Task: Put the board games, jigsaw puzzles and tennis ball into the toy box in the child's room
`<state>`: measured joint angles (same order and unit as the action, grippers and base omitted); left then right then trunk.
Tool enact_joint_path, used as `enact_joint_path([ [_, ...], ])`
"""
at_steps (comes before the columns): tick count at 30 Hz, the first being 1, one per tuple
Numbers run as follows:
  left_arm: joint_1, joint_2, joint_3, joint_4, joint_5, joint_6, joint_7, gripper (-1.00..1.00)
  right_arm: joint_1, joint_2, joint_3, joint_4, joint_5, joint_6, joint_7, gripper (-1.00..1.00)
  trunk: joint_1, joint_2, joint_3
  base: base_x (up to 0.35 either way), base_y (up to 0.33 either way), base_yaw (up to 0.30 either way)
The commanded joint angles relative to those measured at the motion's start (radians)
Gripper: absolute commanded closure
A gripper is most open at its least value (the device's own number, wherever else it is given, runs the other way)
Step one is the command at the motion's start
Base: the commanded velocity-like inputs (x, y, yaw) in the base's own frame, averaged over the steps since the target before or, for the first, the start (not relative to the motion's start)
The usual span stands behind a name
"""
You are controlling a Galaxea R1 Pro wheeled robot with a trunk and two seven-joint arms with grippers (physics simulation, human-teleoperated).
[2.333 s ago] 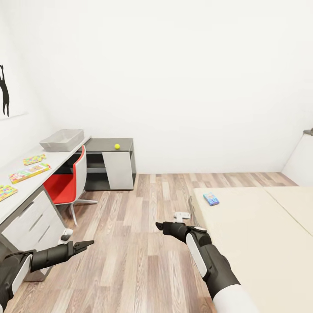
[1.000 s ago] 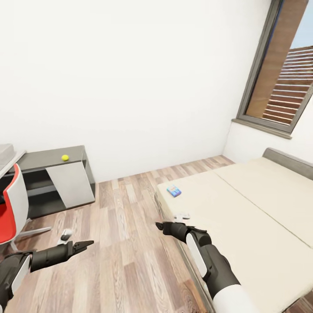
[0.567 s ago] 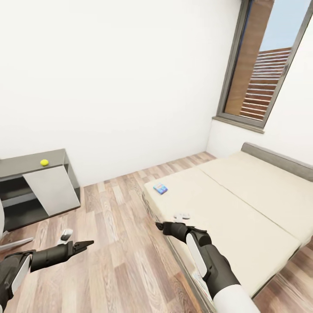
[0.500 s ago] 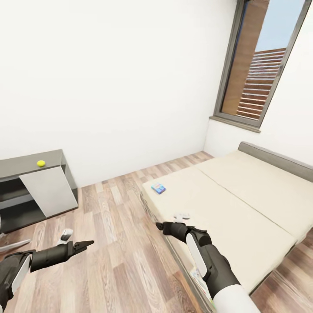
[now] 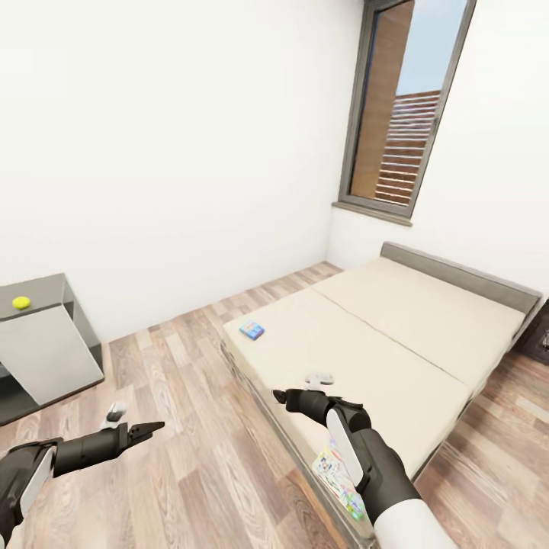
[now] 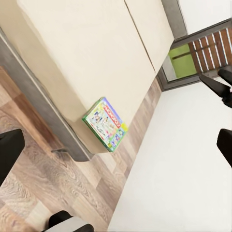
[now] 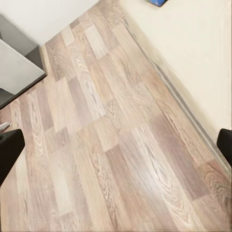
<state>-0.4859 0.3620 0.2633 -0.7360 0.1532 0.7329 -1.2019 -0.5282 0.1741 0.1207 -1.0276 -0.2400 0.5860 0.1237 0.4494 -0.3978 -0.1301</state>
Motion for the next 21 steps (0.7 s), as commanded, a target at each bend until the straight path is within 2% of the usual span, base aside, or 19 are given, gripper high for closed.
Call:
enact_joint_path([
  [1,0.000,0.001,0.000,0.000,0.003,0.008,-0.001,-1.00,-0.001,0.000,0.000,-0.001,0.000,0.005,0.002,-1.00,0.001,-0.002,-0.002,-0.002,0.001,-0.280],
  [14,0.000,0.001,0.001,0.000,0.003,0.009,0.000,-1.00,-0.001,0.000,0.000,0.000,0.001,0.005,0.002,-1.00,0.001,-0.002,0.003,0.000,0.004,-0.280],
  [21,0.000,0.000,0.001,0.000,0.003,0.009,0.002,-1.00,-0.001,0.000,-0.001,0.000,0.000,0.005,0.002,-1.00,0.001,-0.002,0.006,0.000,0.089,-0.280],
])
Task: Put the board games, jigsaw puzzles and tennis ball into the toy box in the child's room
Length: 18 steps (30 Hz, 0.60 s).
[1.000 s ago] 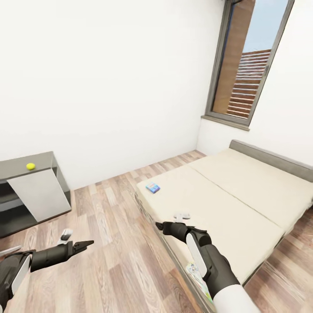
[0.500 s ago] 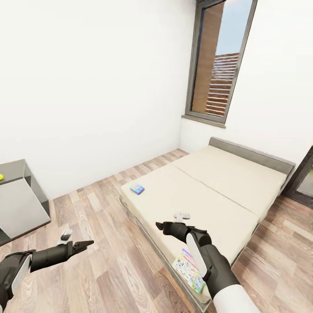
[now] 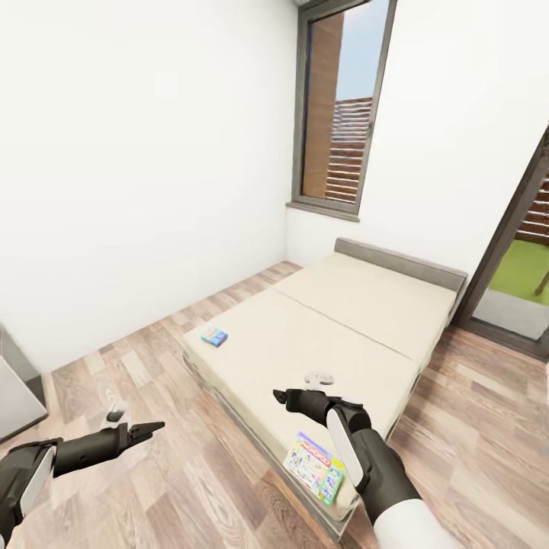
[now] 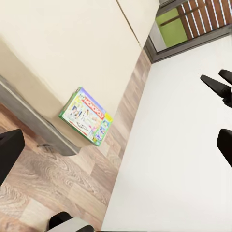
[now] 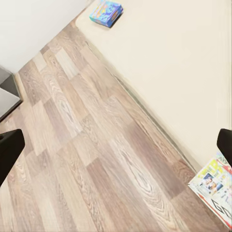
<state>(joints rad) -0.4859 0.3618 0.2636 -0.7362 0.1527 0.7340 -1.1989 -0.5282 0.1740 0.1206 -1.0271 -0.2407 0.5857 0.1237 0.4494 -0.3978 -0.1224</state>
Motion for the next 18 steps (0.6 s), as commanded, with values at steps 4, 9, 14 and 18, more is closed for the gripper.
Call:
enact_joint_path([
  [4,0.000,0.000,0.000,0.000,0.003,0.008,-0.001,-1.00,-0.001,0.000,-0.001,-0.001,0.001,0.005,0.002,-1.00,0.001,-0.002,-0.001,0.000,0.071,-0.280],
  [9,0.000,0.000,0.000,0.000,0.002,0.008,0.001,-1.00,-0.001,0.000,-0.001,-0.001,0.000,0.005,0.002,-1.00,0.001,-0.002,0.001,0.000,0.023,-0.280],
  [14,0.000,0.000,0.000,0.000,0.003,0.008,0.000,-1.00,-0.001,0.000,-0.001,-0.001,0.001,0.005,0.002,-1.00,0.001,-0.002,0.003,0.000,0.005,-0.280],
  [18,0.000,0.000,0.000,0.000,0.002,0.008,0.001,-1.00,-0.001,0.000,-0.001,0.006,0.002,0.005,0.002,-1.00,0.001,-0.002,0.005,0.000,0.001,-0.280],
])
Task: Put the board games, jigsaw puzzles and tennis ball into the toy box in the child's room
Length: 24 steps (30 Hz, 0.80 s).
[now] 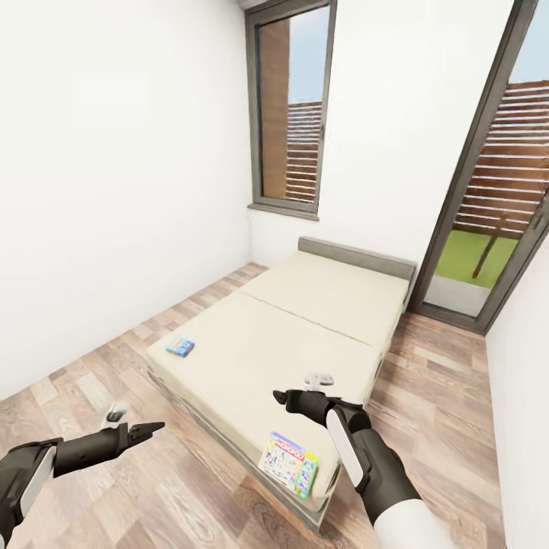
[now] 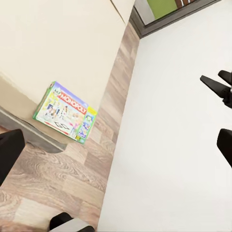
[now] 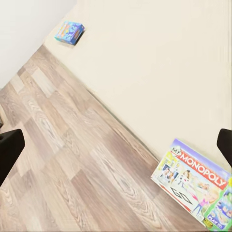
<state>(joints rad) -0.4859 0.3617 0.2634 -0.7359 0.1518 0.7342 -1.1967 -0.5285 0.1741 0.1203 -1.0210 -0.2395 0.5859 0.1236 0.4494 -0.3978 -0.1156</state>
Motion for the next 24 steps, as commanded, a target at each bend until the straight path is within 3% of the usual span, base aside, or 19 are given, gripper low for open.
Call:
enact_joint_path([
  [1,0.000,0.000,0.000,0.000,0.003,0.008,-0.002,-1.00,-0.001,0.000,-0.001,0.002,0.001,0.005,0.002,-1.00,0.001,-0.002,-0.002,0.000,0.001,-0.280],
  [24,0.000,0.000,0.000,0.000,0.004,0.008,-0.003,-1.00,-0.001,0.000,-0.001,0.012,0.003,0.005,0.002,-1.00,0.001,-0.002,0.007,0.000,0.000,-0.280],
])
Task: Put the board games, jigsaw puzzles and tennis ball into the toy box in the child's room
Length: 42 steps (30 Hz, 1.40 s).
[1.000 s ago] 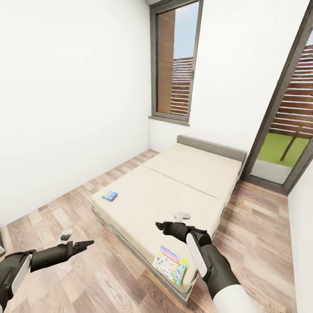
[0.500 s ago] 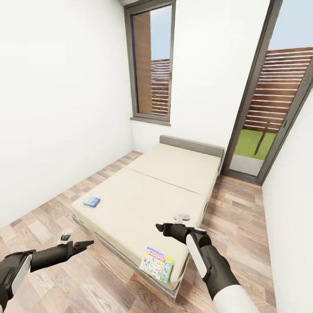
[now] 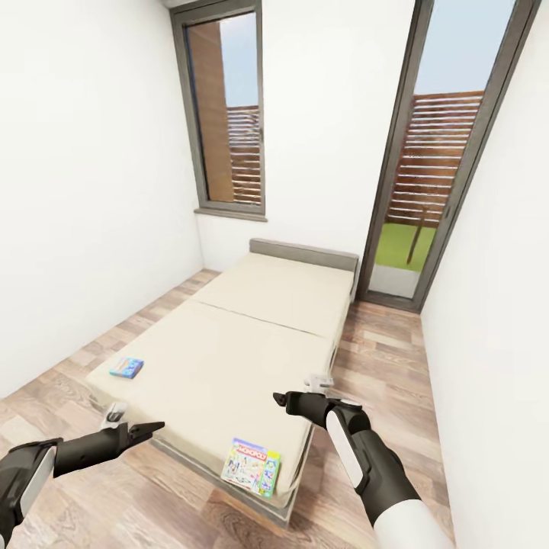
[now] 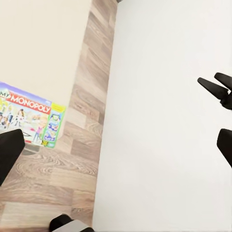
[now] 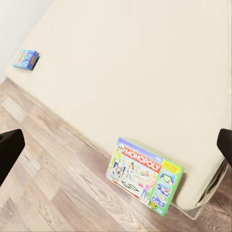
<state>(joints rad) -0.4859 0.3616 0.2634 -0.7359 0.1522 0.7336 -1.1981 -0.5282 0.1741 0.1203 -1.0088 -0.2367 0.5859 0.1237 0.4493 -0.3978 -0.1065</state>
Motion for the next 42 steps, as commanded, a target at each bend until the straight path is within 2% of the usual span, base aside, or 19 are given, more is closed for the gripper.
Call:
enact_joint_path([
  [1,0.000,0.000,0.000,0.000,0.003,0.008,-0.002,-1.00,-0.001,0.000,-0.001,-0.001,0.000,0.005,0.002,-1.00,0.001,-0.002,-0.002,0.000,0.000,-0.280],
  [24,0.000,0.000,0.001,0.000,0.003,0.009,-0.002,-1.00,-0.001,0.000,-0.001,-0.001,-0.001,0.005,0.002,-1.00,0.001,-0.002,0.007,0.000,0.012,-0.280],
  [42,0.000,0.000,0.001,0.000,0.004,0.010,-0.002,-1.00,-0.001,0.000,-0.001,0.000,-0.002,0.005,0.002,-1.00,0.001,-0.002,0.014,0.000,0.245,-0.280],
])
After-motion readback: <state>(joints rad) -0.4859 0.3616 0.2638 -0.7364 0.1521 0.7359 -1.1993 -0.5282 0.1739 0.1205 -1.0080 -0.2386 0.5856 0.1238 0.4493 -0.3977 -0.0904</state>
